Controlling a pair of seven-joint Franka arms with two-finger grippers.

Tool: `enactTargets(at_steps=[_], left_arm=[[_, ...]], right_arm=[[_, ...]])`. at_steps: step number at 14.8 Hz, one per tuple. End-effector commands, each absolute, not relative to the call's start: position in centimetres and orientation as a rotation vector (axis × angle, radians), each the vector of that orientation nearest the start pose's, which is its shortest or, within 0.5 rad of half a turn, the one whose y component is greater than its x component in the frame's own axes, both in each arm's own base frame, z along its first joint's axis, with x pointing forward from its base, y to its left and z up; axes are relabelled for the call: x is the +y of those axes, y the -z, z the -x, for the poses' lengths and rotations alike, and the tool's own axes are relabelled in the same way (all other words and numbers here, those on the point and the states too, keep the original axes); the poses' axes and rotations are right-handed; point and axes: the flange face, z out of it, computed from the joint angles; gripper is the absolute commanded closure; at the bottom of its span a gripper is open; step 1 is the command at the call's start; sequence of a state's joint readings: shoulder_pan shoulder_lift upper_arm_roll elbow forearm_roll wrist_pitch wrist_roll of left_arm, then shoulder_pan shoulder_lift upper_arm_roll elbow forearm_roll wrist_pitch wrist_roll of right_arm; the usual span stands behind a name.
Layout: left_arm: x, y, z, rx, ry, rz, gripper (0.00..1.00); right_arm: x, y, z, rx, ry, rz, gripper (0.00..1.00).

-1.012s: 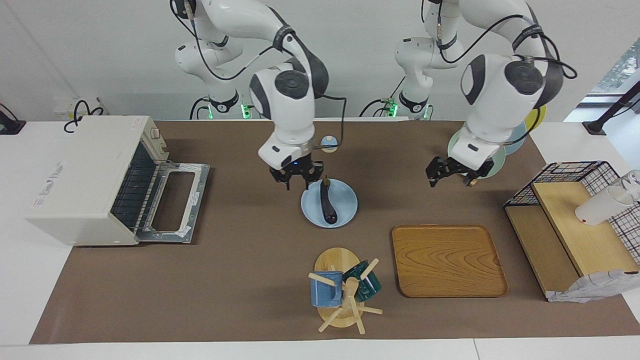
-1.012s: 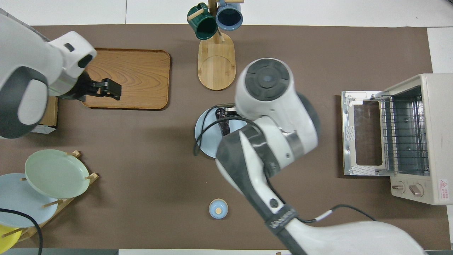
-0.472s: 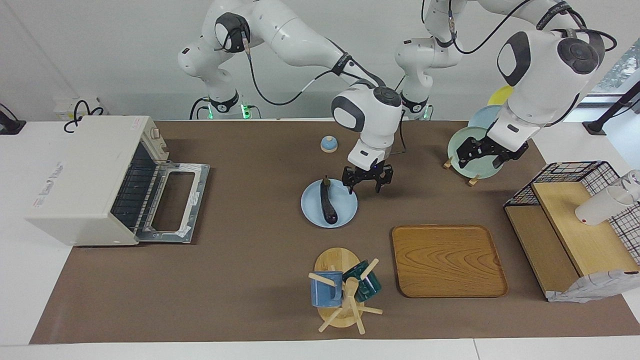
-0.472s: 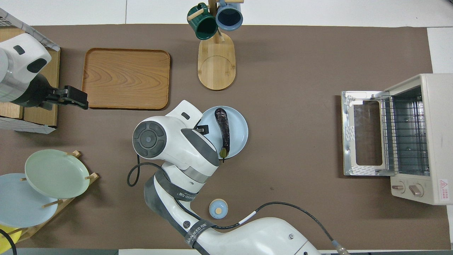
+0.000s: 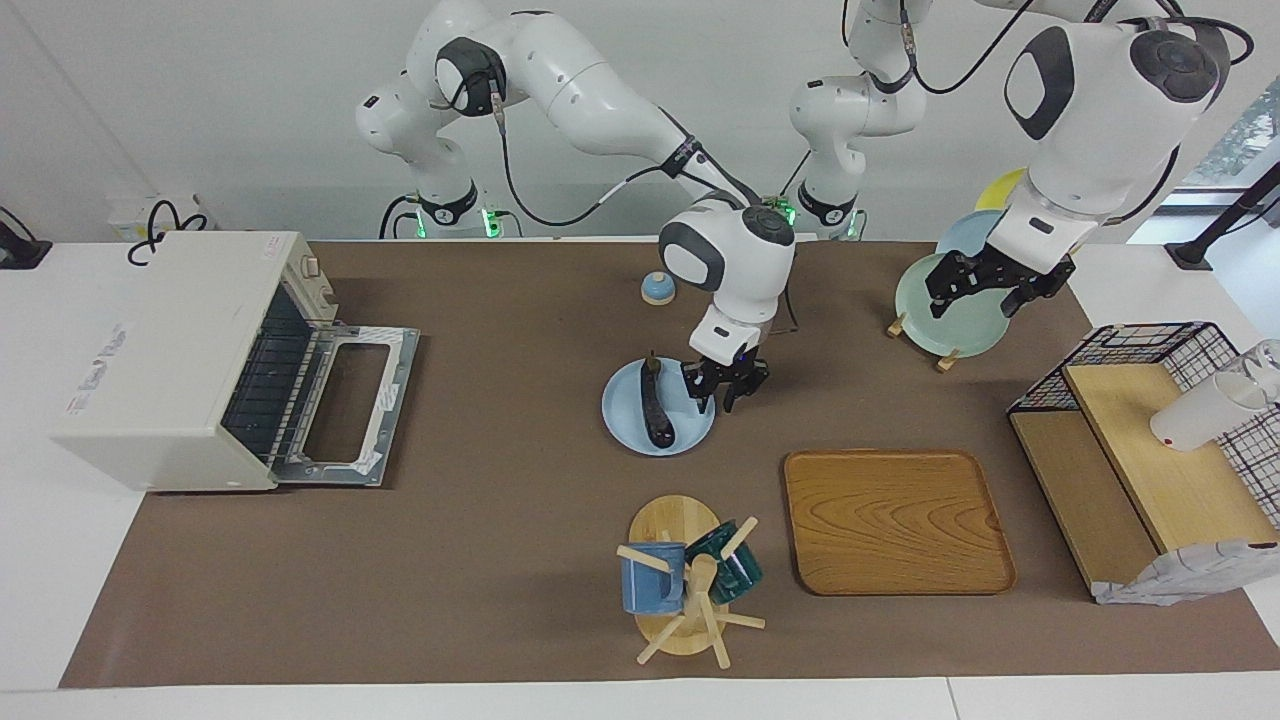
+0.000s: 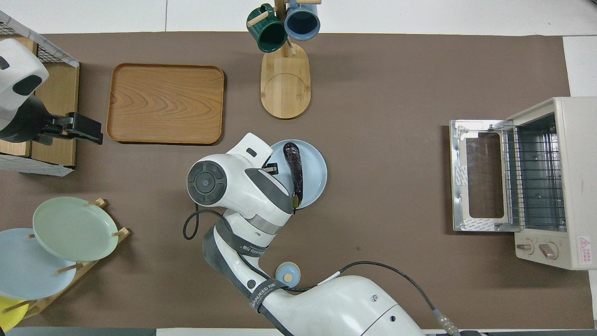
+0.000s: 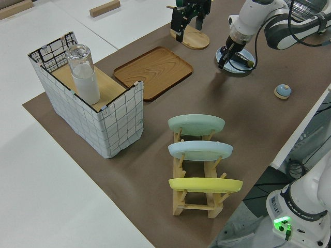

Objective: Put eggplant into oven
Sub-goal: 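Grasp the eggplant on the blue plate with the right gripper and lift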

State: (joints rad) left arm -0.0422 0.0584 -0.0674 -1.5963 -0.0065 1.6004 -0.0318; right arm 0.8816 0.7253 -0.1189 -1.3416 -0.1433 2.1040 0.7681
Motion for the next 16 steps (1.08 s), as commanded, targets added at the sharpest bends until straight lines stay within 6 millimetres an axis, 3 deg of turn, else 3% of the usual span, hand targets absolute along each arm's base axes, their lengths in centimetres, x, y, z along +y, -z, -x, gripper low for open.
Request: enactTargets(at_steps=[1, 2, 5, 7, 10, 12, 15, 16], left_arm=[[-6.2, -59.7, -54.9, 0.137, -0.120, 3.118, 0.00], [-6.0, -59.7, -54.1, 0.134, -0.125, 3.115, 0.00], [-5.8, -58.3, -52.5, 0.132, -0.151, 3.113, 0.00], [-5.9, -58.1, -53.0, 0.130, -0.076, 3.123, 0.00], [-5.6, -58.6, -53.8, 0.120, -0.026, 3.134, 0.00], [-5.8, -59.0, -54.2, 0.116, -0.023, 3.152, 0.00], [-5.5, -59.3, -54.1, 0.126, -0.045, 3.150, 0.00], [-5.5, -59.2, -54.1, 0.126, -0.049, 3.150, 0.00]], right_arm=[[51.6, -30.1, -52.1, -0.162, 0.269, 3.248, 0.80], [51.5, -29.7, -51.8, -0.166, 0.260, 3.254, 0.90], [51.5, -29.4, -51.6, -0.172, 0.263, 3.251, 1.00], [51.0, -30.6, -51.6, -0.192, 0.245, 3.304, 1.00], [48.6, -35.1, -52.4, -0.199, 0.254, 3.378, 1.00], [44.6, -38.6, -53.7, -0.178, 0.184, 3.431, 1.00], [38.2, -41.4, -55.3, -0.072, 0.104, 3.455, 1.00], [35.1, -42.3, -55.3, -0.019, 0.077, 3.454, 1.00]])
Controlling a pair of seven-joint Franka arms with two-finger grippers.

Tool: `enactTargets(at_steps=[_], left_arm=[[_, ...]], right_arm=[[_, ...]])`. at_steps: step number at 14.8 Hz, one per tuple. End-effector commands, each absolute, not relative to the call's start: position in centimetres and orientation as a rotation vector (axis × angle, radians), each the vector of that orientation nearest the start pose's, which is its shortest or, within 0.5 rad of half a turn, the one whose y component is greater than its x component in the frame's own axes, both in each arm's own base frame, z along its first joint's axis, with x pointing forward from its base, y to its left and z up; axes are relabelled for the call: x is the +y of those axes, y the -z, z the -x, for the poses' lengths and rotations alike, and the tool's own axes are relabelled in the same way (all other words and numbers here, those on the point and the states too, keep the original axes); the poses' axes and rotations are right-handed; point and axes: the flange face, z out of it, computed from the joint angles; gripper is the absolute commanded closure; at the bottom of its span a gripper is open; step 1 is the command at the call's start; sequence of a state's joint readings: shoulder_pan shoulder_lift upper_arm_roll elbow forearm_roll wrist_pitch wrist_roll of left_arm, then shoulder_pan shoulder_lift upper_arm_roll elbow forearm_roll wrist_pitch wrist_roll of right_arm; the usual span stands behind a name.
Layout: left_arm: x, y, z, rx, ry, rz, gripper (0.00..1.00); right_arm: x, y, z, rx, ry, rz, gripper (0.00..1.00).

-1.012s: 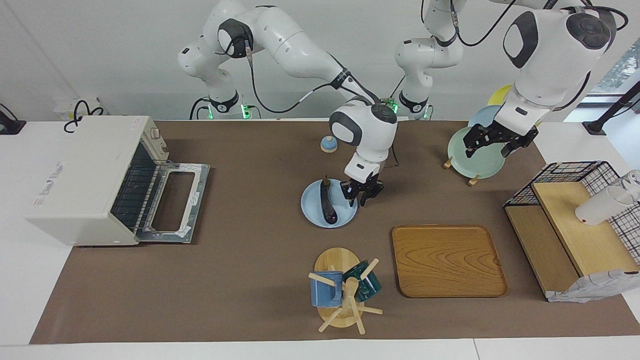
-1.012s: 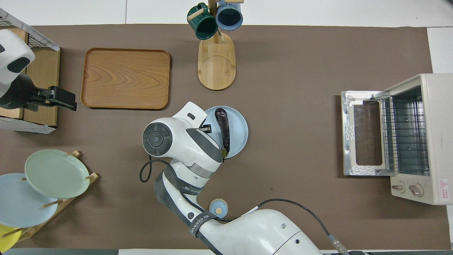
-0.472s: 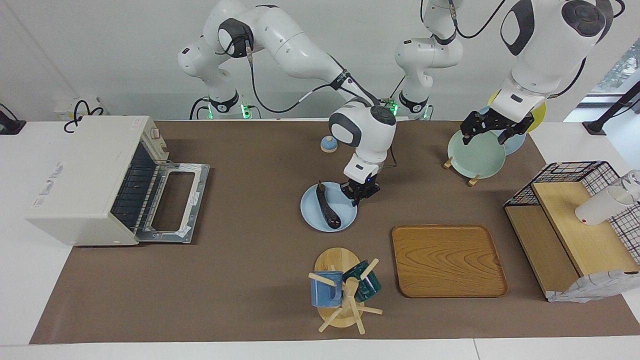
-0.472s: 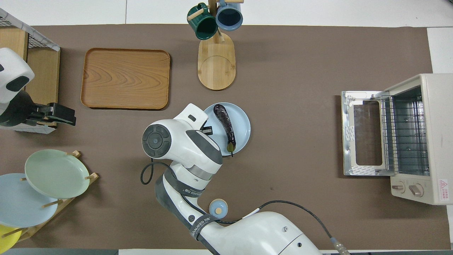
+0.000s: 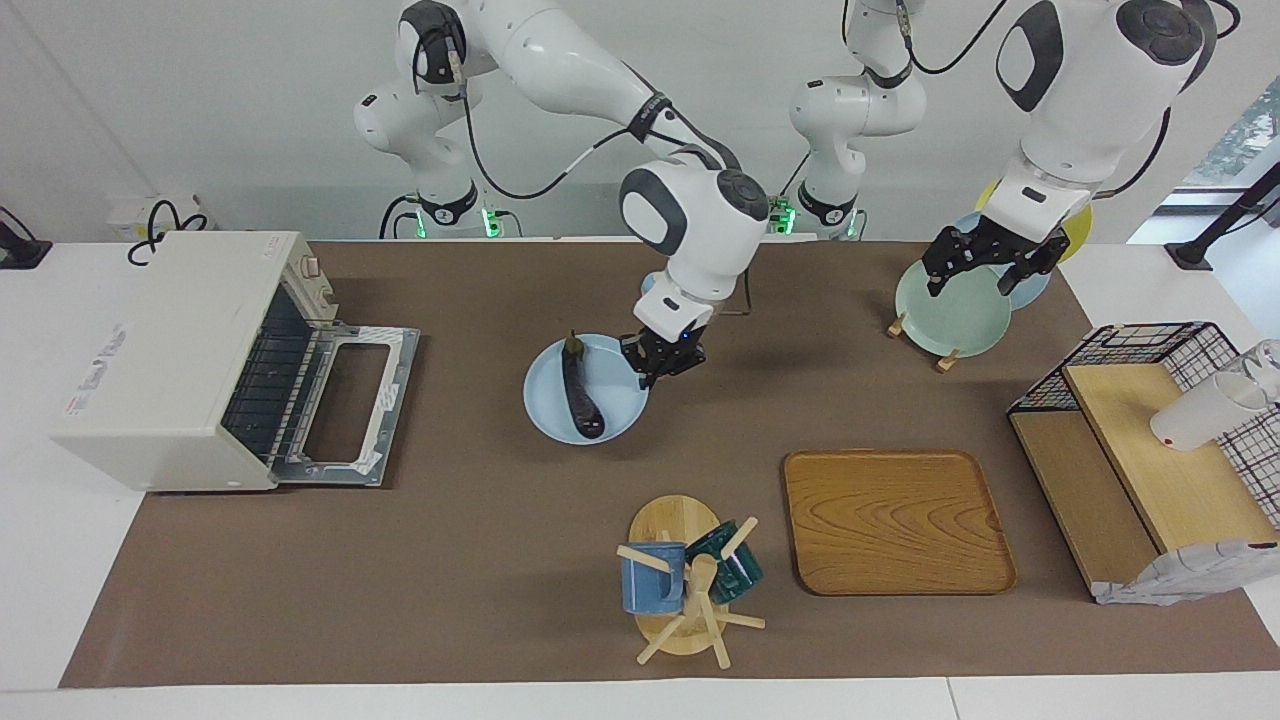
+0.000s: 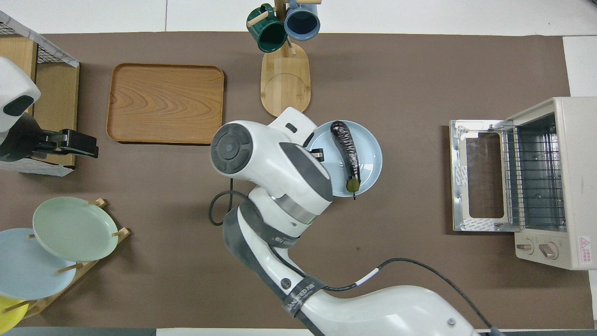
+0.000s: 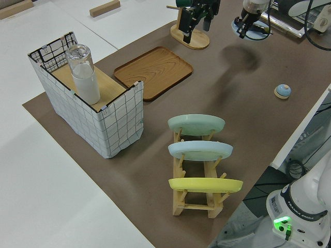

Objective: Put eggplant into oven
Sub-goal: 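Carry the eggplant into the open oven with the right gripper and release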

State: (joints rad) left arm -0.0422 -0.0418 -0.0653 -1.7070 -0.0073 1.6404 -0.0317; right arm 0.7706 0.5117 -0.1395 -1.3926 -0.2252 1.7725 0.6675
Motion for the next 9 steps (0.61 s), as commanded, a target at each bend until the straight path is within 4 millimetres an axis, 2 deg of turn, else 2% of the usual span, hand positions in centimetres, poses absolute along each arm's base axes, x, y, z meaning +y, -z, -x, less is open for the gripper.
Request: enactTargets(at_steps=[1, 3, 4, 6, 9], left_arm=[[-5.3, -59.2, -54.0, 0.121, -0.054, 3.150, 0.00], [-5.4, -59.1, -53.8, 0.121, -0.057, 3.149, 0.00], [-5.4, -59.1, -53.8, 0.121, -0.057, 3.149, 0.00], [-5.4, -59.1, -53.8, 0.121, -0.054, 3.149, 0.00], [-5.0, -59.2, -53.9, 0.112, -0.049, 3.148, 0.00]], right_arm=[[32.1, -43.1, -55.0, -0.003, 0.049, 3.449, 1.00], [24.6, -44.0, -53.5, 0.019, 0.025, 3.416, 1.00], [21.8, -43.9, -52.4, 0.020, 0.026, 3.399, 1.00], [17.2, -43.2, -51.1, 0.005, 0.014, 3.377, 1.00], [11.0, -42.5, -51.0, -0.029, -0.030, 3.367, 1.00]])
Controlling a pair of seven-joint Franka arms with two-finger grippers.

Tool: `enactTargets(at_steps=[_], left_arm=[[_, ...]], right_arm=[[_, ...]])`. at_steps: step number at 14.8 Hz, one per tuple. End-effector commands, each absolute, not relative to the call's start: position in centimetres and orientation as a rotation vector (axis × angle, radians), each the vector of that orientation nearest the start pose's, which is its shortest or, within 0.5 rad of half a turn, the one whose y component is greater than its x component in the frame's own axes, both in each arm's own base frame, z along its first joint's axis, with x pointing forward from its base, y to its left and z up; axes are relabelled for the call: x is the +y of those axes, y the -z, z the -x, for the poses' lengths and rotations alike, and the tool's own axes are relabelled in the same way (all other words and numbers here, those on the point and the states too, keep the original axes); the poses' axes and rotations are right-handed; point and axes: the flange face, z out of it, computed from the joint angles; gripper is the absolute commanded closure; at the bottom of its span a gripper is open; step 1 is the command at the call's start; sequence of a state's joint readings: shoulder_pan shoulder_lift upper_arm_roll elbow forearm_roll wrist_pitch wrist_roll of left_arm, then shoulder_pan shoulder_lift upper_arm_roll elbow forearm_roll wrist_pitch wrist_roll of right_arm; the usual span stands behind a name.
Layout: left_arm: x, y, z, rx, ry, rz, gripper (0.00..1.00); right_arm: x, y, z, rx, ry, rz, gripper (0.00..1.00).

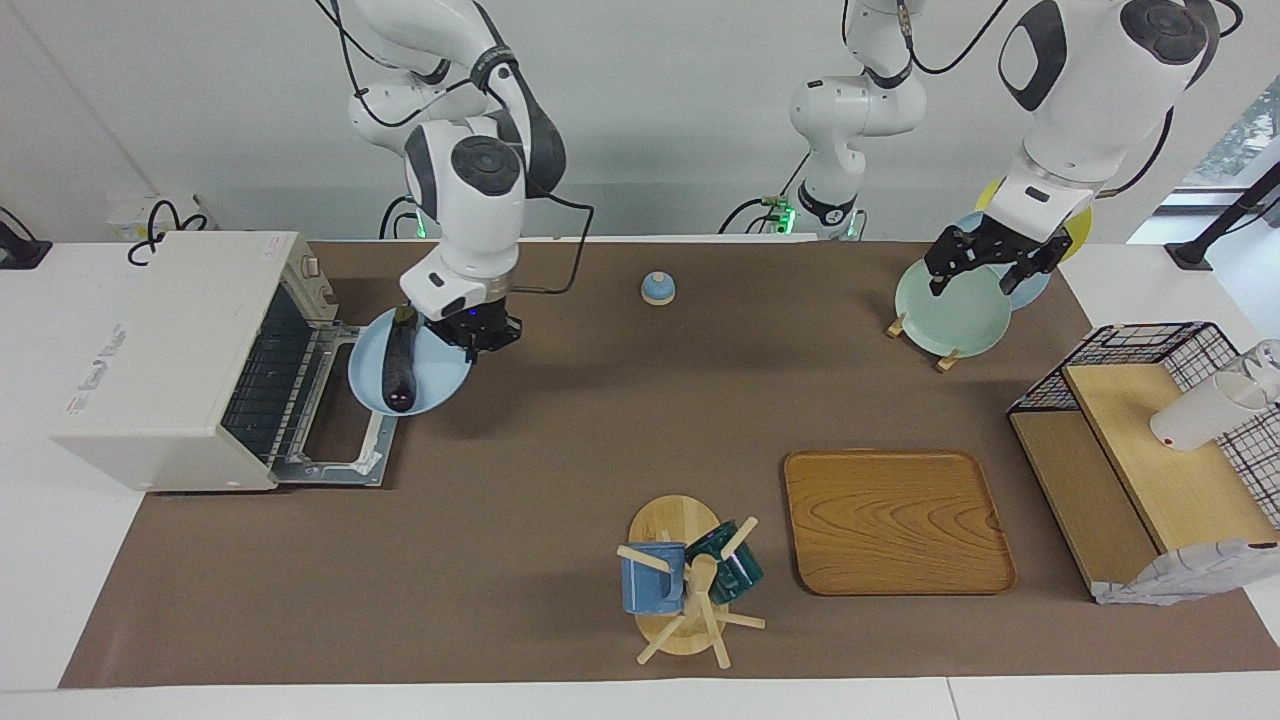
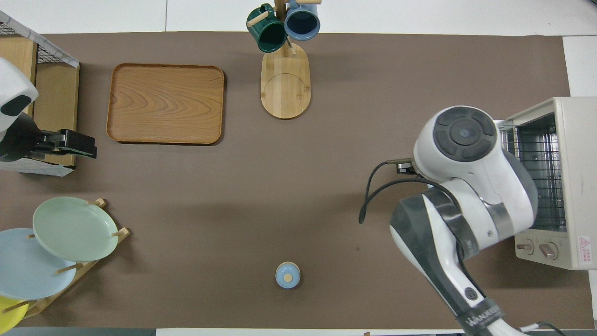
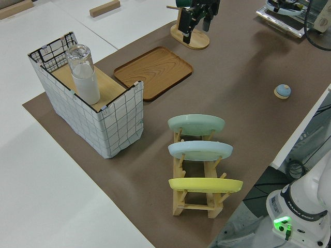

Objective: Put eggplant into oven
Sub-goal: 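Carry the eggplant into the open oven with the right gripper and release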

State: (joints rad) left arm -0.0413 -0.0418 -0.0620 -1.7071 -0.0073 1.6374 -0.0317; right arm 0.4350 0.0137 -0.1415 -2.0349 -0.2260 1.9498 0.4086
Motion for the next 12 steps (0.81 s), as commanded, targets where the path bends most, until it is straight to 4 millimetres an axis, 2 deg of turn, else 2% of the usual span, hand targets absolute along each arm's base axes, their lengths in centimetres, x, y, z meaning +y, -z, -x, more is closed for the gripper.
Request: enactTargets(at_steps=[1, 4, 6, 8, 12], left_arm=[[-4.1, -59.3, -54.1, 0.088, -0.047, 3.148, 0.00], [-4.4, -59.3, -54.1, 0.095, -0.049, 3.146, 0.00], [-4.6, -59.4, -54.0, 0.100, -0.047, 3.146, 0.00], [-4.7, -59.4, -54.1, 0.085, -0.040, 3.148, 0.00], [-4.5, -59.6, -54.1, 0.092, -0.033, 3.150, 0.00]], right_arm=[[9.4, -42.5, -51.3, -0.047, -0.043, 3.365, 1.00], [4.4, -42.2, -51.7, -0.106, -0.096, 3.358, 1.00], [3.2, -42.1, -51.7, -0.209, -0.123, 3.371, 1.00], [-0.3, -41.7, -51.5, -0.183, -0.153, 3.375, 1.00], [-4.4, -40.6, -51.4, -0.334, -0.076, 3.349, 1.00]])
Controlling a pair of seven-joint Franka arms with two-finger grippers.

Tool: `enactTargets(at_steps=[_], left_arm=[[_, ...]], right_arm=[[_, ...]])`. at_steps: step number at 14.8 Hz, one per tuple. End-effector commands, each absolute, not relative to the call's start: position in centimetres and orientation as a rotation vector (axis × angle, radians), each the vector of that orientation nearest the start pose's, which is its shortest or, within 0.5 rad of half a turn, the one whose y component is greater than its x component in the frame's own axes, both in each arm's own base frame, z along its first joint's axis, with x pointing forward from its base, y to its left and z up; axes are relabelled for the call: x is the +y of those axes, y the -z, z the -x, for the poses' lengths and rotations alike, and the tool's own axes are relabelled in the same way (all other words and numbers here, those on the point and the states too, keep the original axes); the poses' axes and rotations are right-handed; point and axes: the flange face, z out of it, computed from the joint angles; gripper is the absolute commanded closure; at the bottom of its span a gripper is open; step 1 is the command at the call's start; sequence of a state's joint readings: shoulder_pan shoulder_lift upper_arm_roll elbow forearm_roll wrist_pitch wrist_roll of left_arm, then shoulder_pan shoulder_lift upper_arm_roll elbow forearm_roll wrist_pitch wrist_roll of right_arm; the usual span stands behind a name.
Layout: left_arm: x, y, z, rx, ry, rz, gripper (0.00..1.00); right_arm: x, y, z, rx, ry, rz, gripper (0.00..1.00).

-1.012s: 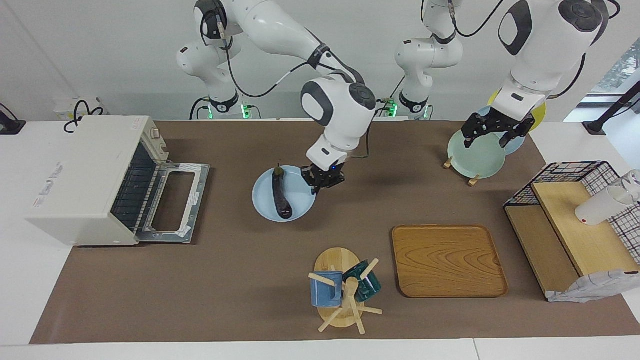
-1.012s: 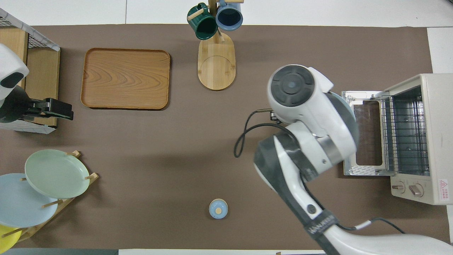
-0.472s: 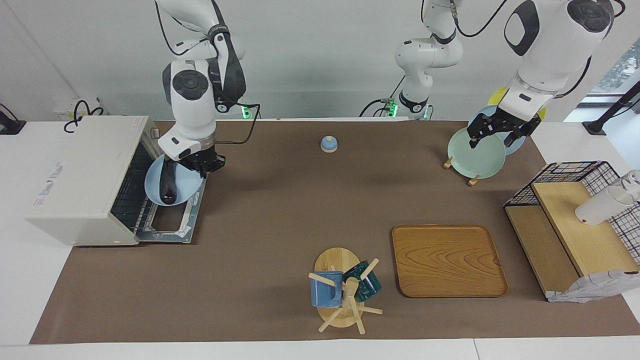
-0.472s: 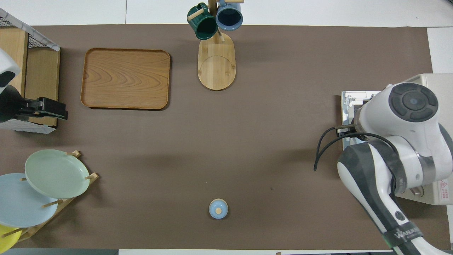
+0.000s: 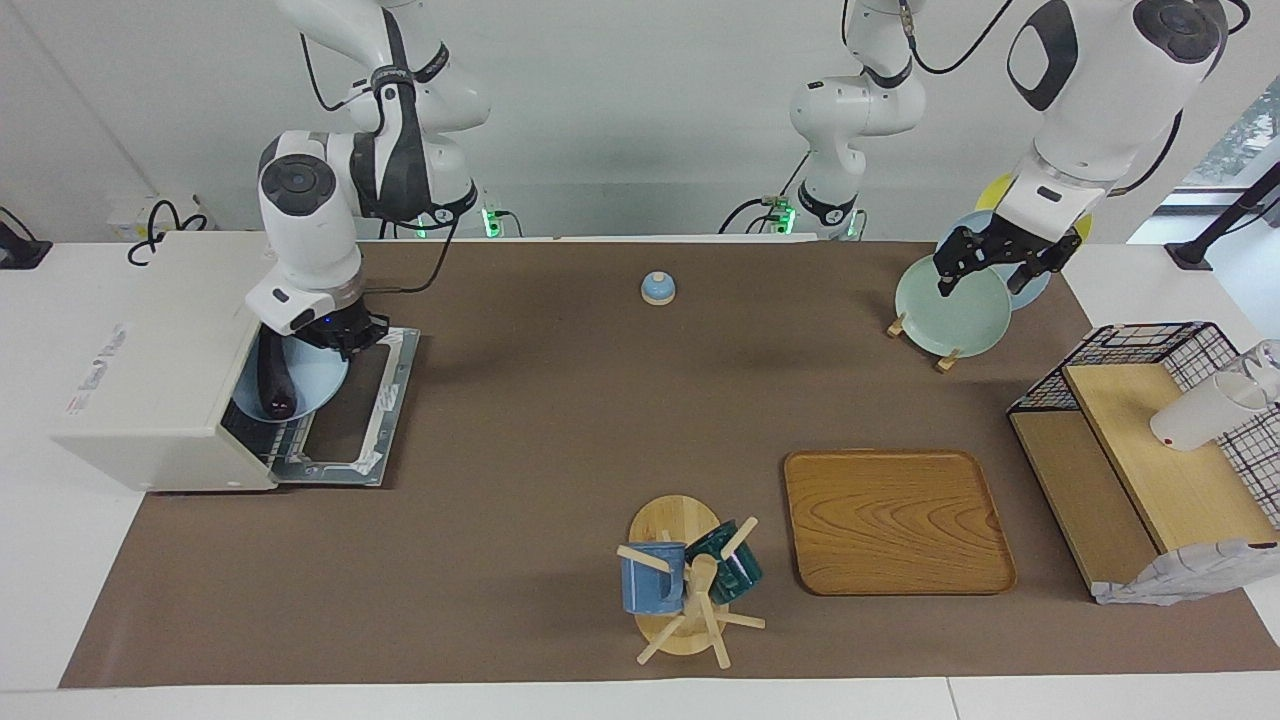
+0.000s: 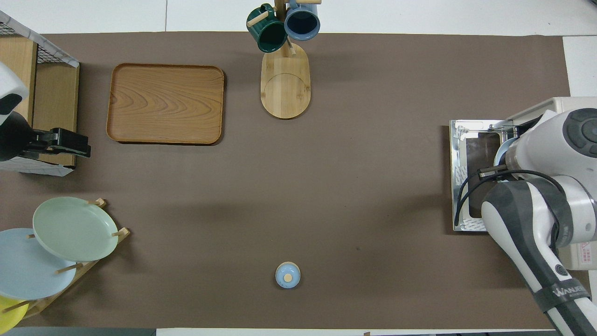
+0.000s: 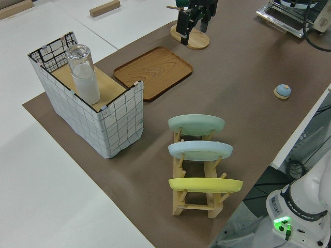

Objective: Put eggplant into oven
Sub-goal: 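Push the oven door shut with the right gripper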

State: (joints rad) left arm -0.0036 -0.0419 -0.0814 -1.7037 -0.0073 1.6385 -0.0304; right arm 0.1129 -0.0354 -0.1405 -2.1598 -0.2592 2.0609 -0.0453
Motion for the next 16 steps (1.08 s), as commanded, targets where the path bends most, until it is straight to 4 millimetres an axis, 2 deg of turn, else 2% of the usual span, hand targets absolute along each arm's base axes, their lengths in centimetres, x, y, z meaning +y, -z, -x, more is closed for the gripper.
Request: enactTargets(at_steps=[1, 4, 6, 7, 8, 9, 10, 11, 12, 13, 15, 16], left_arm=[[-4.7, -59.6, -54.1, 0.095, -0.035, 3.150, 0.00], [-4.9, -59.5, -54.0, 0.102, -0.042, 3.148, 0.00], [-5.1, -59.6, -53.8, 0.102, -0.045, 3.147, 0.00], [-5.1, -59.7, -53.7, 0.105, -0.047, 3.147, 0.00], [-5.1, -59.6, -53.7, 0.102, -0.049, 3.147, 0.00], [-5.1, -59.7, -53.7, 0.100, -0.047, 3.147, 0.00], [-5.1, -59.7, -53.7, 0.102, -0.045, 3.147, 0.00], [-4.9, -59.9, -53.7, 0.093, -0.037, 3.147, 0.00], [-4.8, -59.8, -53.7, 0.093, -0.037, 3.147, 0.00], [-4.7, -59.8, -53.7, 0.095, -0.035, 3.148, 0.00], [-4.4, -59.8, -53.8, 0.085, -0.030, 3.148, 0.00], [-4.3, -59.7, -53.7, 0.083, -0.037, 3.148, 0.00]], right_arm=[[-4.5, -40.0, -51.0, -0.333, -0.068, 3.345, 1.00], [-4.3, -38.8, -50.8, -0.321, -0.024, 3.333, 1.00], [-4.7, -38.8, -50.9, -0.328, -0.014, 3.332, 0.69], [-4.8, -39.0, -51.0, -0.332, -0.020, 3.332, 0.57], [-4.5, -39.4, -51.3, -0.341, -0.028, 3.330, 0.49], [-4.0, -40.4, -51.6, -0.343, -0.053, 3.331, 0.45], [-2.5, -42.2, -52.4, -0.340, -0.066, 3.310, 0.45], [-0.6, -43.1, -53.5, -0.309, -0.079, 3.262, 0.46], [0.2, -43.6, -54.1, -0.271, -0.054, 3.227, 0.51], [0.9, -43.4, -54.2, -0.206, -0.030, 3.205, 0.65], [5.1, -41.7, -54.4, -0.075, -0.017, 3.195, 1.00], [7.1, -40.2, -54.5, -0.014, -0.028, 3.200, 1.00]])
